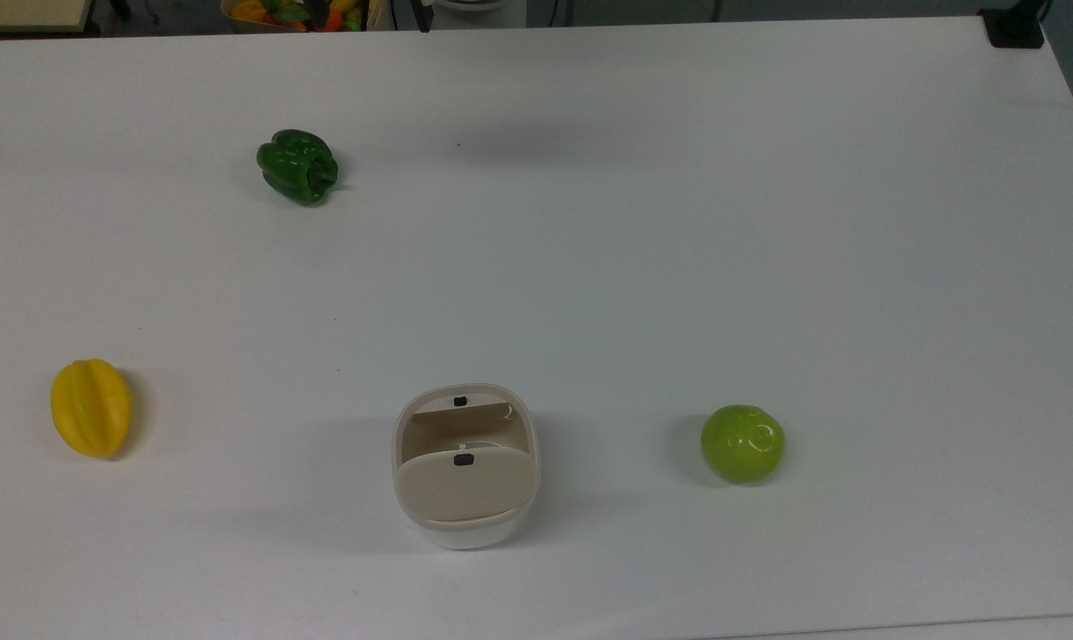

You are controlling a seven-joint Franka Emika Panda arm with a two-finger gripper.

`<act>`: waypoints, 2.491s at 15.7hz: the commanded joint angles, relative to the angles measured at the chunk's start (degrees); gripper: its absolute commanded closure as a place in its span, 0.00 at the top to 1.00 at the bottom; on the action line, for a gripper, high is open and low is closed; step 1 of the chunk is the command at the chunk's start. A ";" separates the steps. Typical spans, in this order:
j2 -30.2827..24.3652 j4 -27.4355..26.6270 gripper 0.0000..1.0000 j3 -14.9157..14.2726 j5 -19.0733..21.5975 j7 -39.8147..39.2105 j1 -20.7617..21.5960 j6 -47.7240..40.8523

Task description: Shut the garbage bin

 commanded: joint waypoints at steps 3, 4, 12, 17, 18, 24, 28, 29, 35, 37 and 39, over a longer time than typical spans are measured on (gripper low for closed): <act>-0.10 0.36 1.00 -0.62 1.10 0.51 0.06 -1.71; -0.10 0.36 1.00 -0.62 1.27 0.51 0.06 -1.71; -0.27 0.36 1.00 -0.62 1.54 0.51 -0.38 -1.89; -0.27 0.36 1.00 -0.62 1.45 0.07 -0.46 -1.80; -0.27 0.36 1.00 -0.62 1.45 -0.19 -0.46 -1.80; -0.27 0.36 0.13 -0.62 1.36 -0.55 -0.29 -1.80; -0.19 0.27 0.00 -0.53 0.66 -3.25 -0.20 -1.45; -0.19 0.27 0.00 -0.53 0.66 -5.10 -0.29 -1.36; 0.61 0.27 0.00 -0.53 0.40 -8.80 -0.20 6.51; 0.61 0.27 0.00 -0.53 -0.30 -9.68 -0.03 10.05; 0.69 0.36 0.00 -0.44 -0.31 -13.10 -0.03 13.39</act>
